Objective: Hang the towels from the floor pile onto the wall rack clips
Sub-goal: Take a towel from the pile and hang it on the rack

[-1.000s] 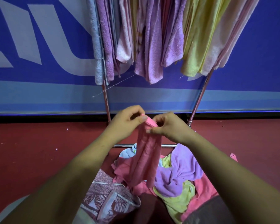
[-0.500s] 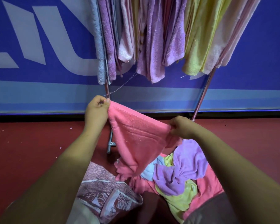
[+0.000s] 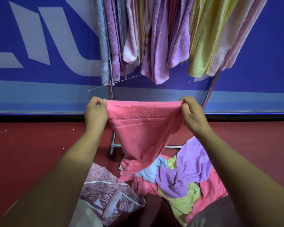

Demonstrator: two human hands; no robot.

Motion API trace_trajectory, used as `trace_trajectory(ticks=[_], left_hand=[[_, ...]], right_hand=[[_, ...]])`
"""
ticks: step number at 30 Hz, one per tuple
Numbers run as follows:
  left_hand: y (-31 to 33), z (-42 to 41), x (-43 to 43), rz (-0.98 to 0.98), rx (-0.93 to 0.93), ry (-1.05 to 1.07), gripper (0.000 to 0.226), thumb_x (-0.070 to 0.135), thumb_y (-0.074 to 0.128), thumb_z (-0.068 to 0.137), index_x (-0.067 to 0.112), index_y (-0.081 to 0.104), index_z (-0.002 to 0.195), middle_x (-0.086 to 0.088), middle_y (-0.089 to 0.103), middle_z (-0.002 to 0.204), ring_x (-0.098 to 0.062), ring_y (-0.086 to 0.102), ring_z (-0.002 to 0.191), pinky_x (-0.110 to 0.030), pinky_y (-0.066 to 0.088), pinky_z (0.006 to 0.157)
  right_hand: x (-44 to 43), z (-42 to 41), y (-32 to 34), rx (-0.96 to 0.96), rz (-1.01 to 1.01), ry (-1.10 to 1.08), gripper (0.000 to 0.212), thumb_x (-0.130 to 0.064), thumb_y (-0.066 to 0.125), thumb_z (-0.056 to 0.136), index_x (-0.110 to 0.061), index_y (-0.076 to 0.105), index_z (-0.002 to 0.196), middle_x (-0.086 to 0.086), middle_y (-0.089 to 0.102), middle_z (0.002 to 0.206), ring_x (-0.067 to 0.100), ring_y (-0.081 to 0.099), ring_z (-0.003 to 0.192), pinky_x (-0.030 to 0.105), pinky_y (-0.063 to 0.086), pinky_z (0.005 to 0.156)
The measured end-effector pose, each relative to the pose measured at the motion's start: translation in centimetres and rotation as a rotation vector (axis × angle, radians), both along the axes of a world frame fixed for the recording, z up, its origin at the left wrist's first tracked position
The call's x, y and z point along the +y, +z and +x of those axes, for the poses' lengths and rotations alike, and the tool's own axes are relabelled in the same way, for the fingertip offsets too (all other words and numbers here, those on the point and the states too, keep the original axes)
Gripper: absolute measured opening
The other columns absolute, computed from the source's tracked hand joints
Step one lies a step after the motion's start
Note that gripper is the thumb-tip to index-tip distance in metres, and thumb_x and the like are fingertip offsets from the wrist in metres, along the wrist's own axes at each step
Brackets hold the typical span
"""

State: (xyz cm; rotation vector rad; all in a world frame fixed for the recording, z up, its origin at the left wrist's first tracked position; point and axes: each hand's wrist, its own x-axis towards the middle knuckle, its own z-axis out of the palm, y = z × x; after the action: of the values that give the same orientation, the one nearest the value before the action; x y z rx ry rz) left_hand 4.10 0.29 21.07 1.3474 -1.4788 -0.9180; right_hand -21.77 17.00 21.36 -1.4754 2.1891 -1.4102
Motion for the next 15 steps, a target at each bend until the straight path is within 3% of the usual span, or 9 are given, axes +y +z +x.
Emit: trace_trajectory(ticks=[2,4,5,9,12,15], left_hand=[[0.4,0.0,0.1,-0.025,-0.011,0.032,0.021,0.041,0.053,0.087,0.025,0.050,0.073,-0.002,0.055,0.069,-0.025,0.050,0.063,-0.045,0.050,0.066],[0.7,0.2,-0.1,-0.067,-0.017,0.090,0.018,0.033,0.055,0.092,0.022,0.051,0.078,-0.003,0.056,0.074,-0.025,0.050,0.068,-0.041,0.047,0.068],[0.7,0.3,-0.3,-0.091,-0.016,0.118,0.016,0.030,0.055,0.094,0.020,0.052,0.082,-0.004,0.056,0.076,-0.024,0.049,0.070,-0.038,0.044,0.068],[0.3,0.4,-0.4,-0.131,-0.009,0.165,0.014,0.023,0.055,0.097,0.016,0.054,0.085,-0.006,0.053,0.077,-0.022,0.047,0.074,-0.032,0.034,0.067],[0.1,0.2,-0.2,-0.115,-0.011,0.158,0.014,0.022,0.055,0.097,0.014,0.053,0.085,-0.003,0.051,0.075,-0.022,0.045,0.073,-0.032,0.032,0.065],[0.3,0.4,-0.3,-0.097,-0.020,0.167,0.016,0.024,0.056,0.096,0.013,0.054,0.085,-0.002,0.052,0.074,-0.023,0.047,0.074,-0.028,0.030,0.065]], right_hand=[[0.0,0.2,0.6,-0.033,0.076,0.051,0.015,-0.013,0.040,0.094,-0.016,0.054,0.090,-0.007,0.051,0.073,0.012,0.047,0.071,0.025,0.037,0.065],[0.2,0.1,0.7,0.057,0.190,0.140,0.010,-0.014,0.047,0.099,-0.020,0.056,0.100,-0.008,0.052,0.067,0.006,0.047,0.062,0.020,0.036,0.060],[0.3,-0.1,0.7,0.116,0.253,0.177,0.009,-0.018,0.051,0.100,-0.020,0.058,0.104,-0.007,0.056,0.070,0.006,0.051,0.064,0.022,0.038,0.061],[0.5,-1.3,0.1,0.364,0.521,0.084,0.013,-0.018,0.056,0.095,-0.009,0.066,0.097,0.012,0.069,0.090,0.035,0.062,0.089,0.040,0.050,0.073],[0.6,-2.1,0.0,0.327,0.555,-0.084,0.014,-0.025,0.055,0.093,-0.015,0.066,0.096,0.012,0.068,0.093,0.036,0.062,0.090,0.042,0.052,0.076],[0.6,-2.5,-0.3,0.148,0.443,-0.208,0.017,-0.032,0.059,0.094,-0.017,0.060,0.087,0.008,0.066,0.077,0.031,0.064,0.072,0.037,0.052,0.070]])
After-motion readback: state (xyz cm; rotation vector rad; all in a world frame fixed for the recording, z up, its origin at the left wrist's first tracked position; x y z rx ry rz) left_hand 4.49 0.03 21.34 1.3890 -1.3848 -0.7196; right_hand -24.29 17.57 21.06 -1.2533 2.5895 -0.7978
